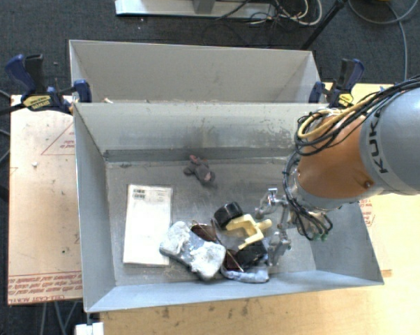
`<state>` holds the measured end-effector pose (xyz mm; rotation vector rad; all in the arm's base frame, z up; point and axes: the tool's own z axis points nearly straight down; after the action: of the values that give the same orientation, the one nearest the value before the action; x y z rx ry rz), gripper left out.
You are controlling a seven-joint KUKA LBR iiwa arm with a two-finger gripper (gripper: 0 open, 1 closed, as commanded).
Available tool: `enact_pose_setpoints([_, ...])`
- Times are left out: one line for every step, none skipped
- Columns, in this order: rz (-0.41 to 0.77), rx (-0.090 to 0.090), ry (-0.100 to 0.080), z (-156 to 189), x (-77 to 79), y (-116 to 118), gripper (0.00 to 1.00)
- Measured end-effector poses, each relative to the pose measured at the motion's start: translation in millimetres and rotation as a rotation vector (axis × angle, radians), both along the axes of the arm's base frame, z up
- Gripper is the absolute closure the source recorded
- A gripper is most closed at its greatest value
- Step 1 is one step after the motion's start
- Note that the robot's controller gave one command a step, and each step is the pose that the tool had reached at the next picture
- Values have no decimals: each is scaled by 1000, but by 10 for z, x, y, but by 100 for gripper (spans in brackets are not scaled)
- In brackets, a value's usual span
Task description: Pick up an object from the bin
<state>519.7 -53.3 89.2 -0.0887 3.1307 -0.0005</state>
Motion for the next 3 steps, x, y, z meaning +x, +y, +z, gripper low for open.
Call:
enact_pose_setpoints([-43,0,2,-109,-232,89,0])
enact_pose_setpoints([267,-3,6,-153,10,659,100])
enact_pose_setpoints([267,-3,6,-153,10,659,100])
